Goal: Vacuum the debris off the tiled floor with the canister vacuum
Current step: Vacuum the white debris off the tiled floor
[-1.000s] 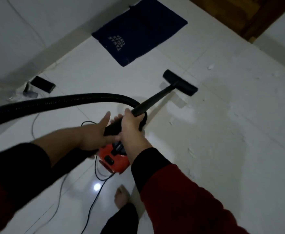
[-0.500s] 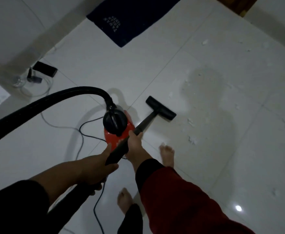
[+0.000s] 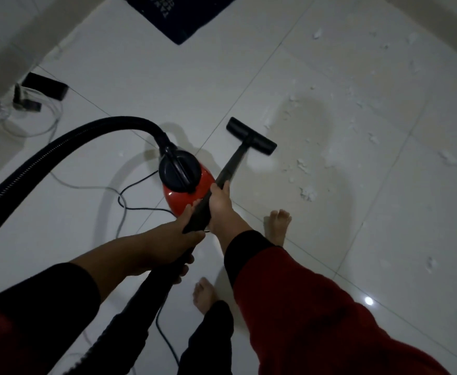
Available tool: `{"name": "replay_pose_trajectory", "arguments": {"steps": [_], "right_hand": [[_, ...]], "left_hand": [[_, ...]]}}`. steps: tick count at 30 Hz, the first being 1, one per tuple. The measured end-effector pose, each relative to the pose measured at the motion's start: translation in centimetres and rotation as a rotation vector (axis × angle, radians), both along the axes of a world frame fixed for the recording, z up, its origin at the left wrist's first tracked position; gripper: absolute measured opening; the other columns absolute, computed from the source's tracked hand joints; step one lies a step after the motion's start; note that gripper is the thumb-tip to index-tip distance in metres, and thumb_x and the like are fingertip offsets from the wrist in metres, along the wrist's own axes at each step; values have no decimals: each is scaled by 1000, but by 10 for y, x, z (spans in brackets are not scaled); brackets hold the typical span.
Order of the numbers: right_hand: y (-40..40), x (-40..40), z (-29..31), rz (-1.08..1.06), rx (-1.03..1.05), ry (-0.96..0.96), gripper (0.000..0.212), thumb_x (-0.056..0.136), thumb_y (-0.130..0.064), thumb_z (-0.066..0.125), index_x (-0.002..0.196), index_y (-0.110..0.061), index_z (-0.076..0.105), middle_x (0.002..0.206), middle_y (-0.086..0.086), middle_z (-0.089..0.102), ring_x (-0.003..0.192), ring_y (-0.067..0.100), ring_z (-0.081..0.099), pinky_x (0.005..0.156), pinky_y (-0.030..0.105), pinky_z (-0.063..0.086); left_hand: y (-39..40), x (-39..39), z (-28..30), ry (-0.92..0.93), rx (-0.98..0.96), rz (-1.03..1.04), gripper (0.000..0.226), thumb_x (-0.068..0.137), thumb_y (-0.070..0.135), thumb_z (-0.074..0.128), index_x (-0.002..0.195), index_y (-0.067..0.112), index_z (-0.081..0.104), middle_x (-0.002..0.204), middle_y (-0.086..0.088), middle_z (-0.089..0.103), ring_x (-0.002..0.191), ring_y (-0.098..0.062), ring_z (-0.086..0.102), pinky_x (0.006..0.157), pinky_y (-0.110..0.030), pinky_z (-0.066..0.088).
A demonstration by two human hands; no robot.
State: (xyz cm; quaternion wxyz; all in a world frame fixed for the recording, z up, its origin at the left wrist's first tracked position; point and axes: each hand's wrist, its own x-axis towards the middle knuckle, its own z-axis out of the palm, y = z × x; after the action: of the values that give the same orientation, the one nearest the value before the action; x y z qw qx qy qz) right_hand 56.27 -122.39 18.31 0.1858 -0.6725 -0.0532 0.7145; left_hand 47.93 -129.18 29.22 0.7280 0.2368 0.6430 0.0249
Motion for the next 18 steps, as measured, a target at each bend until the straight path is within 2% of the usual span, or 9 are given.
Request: {"name": "replay_pose_trajectory", "arguments": {"steps": [1,2,3,4,7,9,12,14,18], "right_hand": [[-1,-1,2,23,12,14,67,99,-22,47,147,-52,12,99,16,61,70,21,58,63,34,57],[-4,-3,4,54,28,28,74,96,-19,50,147,-52,9,123,20,55,86,27,59,74,41,58],[-6,-5,6,83,42,29,79,93,-17,52,147,-53,7,139,19,44,101,31,58,82,45,55],[-8,-6,8,94,56,21,80,93,-15,51,148,-52,6,145,17,37,109,34,55,83,46,53],[-2,-6,13,67,64,4,77,95,-12,47,150,-49,6,136,16,43,95,29,52,70,39,51],[11,-4,15,69,53,-14,75,96,-12,44,150,-49,7,128,16,48,85,25,51,64,36,48],[38,4,18,35,50,6,70,98,-15,46,151,-45,11,91,10,53,63,16,48,57,30,48],[54,11,23,-16,84,42,69,98,-16,50,151,-41,13,75,6,52,55,15,46,51,27,47],[93,26,24,-118,94,86,61,102,-16,40,151,-41,13,75,4,59,52,15,43,52,25,43]], "left_hand": [[1,0,-2,-1,19,5,67,98,29,45,146,48,3,82,-14,55,53,-15,54,45,-25,49],[1,0,-4,3,37,7,66,97,28,46,145,48,4,81,-14,54,52,-15,54,45,-25,49],[2,0,-6,9,51,10,67,97,28,46,146,48,4,80,-14,54,51,-15,54,44,-25,48],[3,0,-8,14,54,19,69,97,28,47,146,46,3,80,-14,54,52,-15,54,44,-25,48],[9,1,-7,-7,23,33,77,95,30,50,148,43,-5,88,-13,57,61,-17,61,46,-24,52],[16,2,-2,-48,-9,30,76,95,32,50,147,46,-4,93,-14,58,66,-19,64,49,-26,55],[34,2,2,-121,8,103,65,96,29,48,143,53,9,79,-13,50,51,-16,54,46,-28,49],[53,6,-2,-144,23,117,64,97,25,47,141,56,10,76,-14,47,46,-14,52,45,-28,47],[99,21,-10,-139,45,112,72,97,26,47,141,57,0,77,-15,49,47,-14,53,43,-26,47]]}}
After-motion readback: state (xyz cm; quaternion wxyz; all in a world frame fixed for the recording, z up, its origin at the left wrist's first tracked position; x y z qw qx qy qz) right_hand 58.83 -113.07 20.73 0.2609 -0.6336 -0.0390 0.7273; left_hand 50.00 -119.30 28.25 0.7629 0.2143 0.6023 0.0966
